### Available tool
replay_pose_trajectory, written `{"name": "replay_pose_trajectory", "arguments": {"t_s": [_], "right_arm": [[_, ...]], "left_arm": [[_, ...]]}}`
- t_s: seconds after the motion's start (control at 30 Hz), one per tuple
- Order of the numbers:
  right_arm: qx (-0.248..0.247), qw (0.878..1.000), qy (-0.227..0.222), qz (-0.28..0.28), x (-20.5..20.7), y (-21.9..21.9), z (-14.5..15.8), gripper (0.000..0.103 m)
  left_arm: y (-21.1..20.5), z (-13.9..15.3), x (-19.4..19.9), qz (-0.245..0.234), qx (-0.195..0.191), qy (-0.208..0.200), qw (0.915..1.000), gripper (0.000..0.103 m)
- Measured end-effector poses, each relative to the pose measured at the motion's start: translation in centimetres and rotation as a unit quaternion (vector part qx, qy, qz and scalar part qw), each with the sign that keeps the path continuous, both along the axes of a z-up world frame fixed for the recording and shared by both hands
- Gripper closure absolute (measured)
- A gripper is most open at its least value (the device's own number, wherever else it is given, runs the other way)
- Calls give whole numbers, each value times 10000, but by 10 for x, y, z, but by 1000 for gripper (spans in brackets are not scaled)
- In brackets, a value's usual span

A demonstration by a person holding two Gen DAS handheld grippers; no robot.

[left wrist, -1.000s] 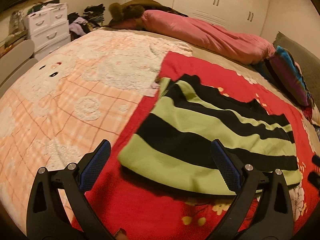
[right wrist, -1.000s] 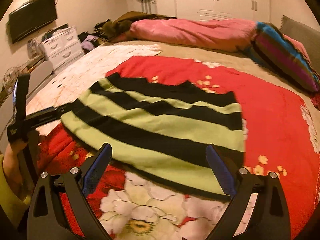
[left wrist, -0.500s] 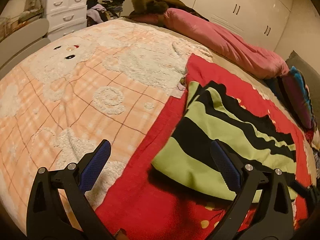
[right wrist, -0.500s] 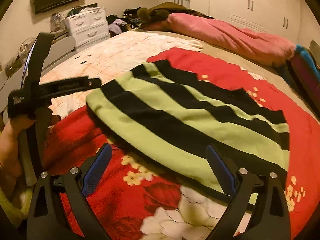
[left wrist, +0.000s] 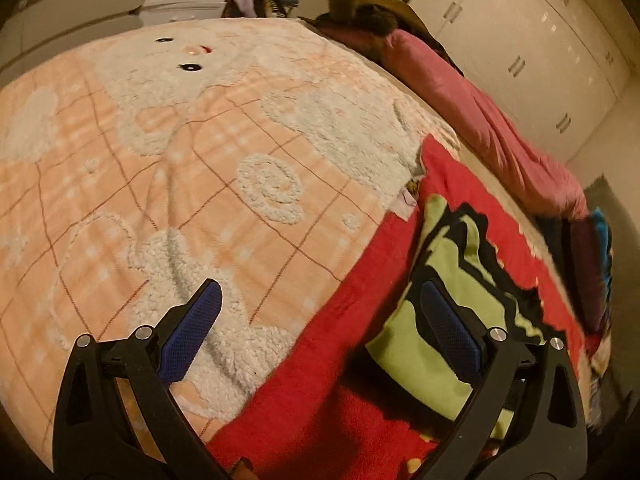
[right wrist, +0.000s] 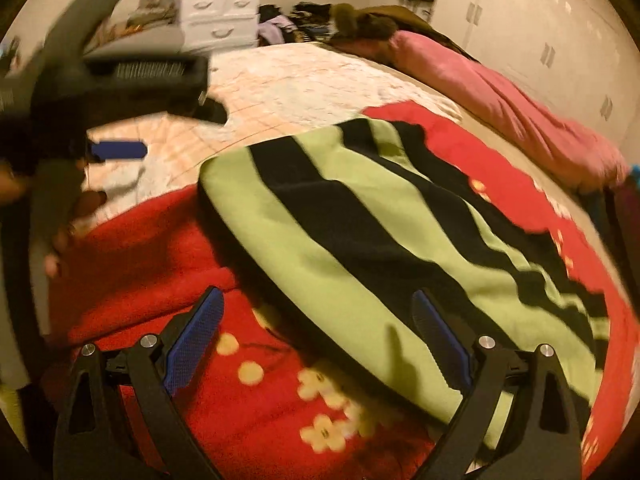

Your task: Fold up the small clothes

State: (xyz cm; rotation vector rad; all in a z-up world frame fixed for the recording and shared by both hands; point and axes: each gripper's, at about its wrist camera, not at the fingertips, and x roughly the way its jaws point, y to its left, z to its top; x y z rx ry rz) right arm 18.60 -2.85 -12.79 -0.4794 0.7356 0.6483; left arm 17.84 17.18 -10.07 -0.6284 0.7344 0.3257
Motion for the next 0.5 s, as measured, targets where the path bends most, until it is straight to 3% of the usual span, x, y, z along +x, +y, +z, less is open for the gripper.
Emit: {"name": "replay_pose_trajectory", "arguments": {"t_s": [0.2,0.23,0.27,0.33,0.37,0.43,0.5], "right_arm": [[-346,9987,-259,253,6,25,-22,10],[-318,9988,-295,216,9,25,-23,15],[-299,9988,-351,149,11,24,-23,22],[-203,9989,-419,-40,21,19,-20,50],[-63,9992,-373,-90,26,14,-17,54],[169,9995,-258,-24,33,6,-11,85],[383,9989,-230,118,33,0,-3,94]], "left_arm": [[11,-3,0,119,-325,-116,9993,10],[12,-4,1,116,-385,-122,9991,10],[12,-5,1,109,-421,-125,9990,10],[13,-7,2,101,-519,-146,9985,10],[13,-7,3,93,-543,-154,9984,10],[14,-7,4,67,-587,-179,9981,10],[15,-6,8,-28,-696,-240,9973,10]]}}
